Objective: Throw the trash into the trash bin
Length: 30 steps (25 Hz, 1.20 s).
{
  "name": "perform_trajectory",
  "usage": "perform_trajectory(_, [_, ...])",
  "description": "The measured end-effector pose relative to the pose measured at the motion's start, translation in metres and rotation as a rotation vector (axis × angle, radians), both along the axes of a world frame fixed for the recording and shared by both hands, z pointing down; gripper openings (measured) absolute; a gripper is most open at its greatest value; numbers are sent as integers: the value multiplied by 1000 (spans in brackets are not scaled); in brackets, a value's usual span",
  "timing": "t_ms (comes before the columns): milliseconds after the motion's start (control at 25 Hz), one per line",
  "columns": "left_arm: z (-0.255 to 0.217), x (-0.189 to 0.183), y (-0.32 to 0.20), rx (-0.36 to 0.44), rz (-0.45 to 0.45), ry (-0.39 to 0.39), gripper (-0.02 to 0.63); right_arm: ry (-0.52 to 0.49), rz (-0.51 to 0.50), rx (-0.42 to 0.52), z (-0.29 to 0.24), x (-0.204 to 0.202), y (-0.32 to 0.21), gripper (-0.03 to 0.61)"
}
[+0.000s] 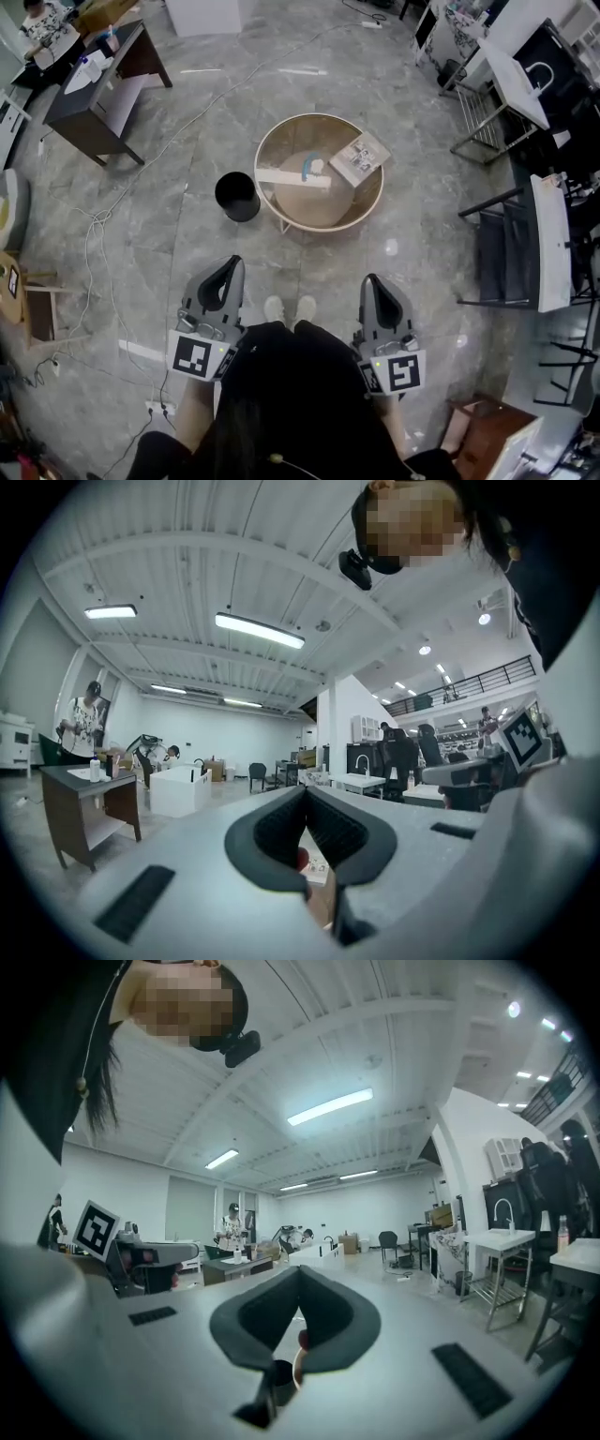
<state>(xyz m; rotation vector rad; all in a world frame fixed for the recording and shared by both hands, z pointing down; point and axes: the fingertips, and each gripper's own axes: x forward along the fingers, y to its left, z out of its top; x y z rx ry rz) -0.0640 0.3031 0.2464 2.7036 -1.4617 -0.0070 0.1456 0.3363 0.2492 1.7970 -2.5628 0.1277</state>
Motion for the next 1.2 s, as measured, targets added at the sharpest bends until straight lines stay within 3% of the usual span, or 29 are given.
perform_trajectory(160, [-2, -23, -1, -26, 4, 117, 5, 5, -49, -23, 9, -16, -5, 2])
perform_trajectory(280, [13, -36, 1, -77, 32, 106, 17, 30, -77, -55, 23, -31, -8, 2])
perform_trajectory(400, [30, -43, 8, -110, 65, 96, 74, 39, -84, -76, 31, -44, -4, 3])
perform_trajectory(560, [40, -47, 5, -133, 84, 176, 75, 51, -67, -87, 39, -53, 0, 3])
perform_trajectory(640, [42, -48, 8, -150, 90, 199, 75, 49, -87, -114, 44, -62, 3, 40])
perform_trajectory(720, [45, -49, 7, -160, 98, 196, 80, 57, -105, -125, 46, -68, -1, 67])
perform_trajectory(1080, [53, -43, -40, -181, 88, 160, 92, 38, -112, -153, 52, -62, -53, 71])
perform_trajectory(1200, [68, -39, -67, -195, 38, 95, 92, 42, -122, -158, 63, -56, -84, 71])
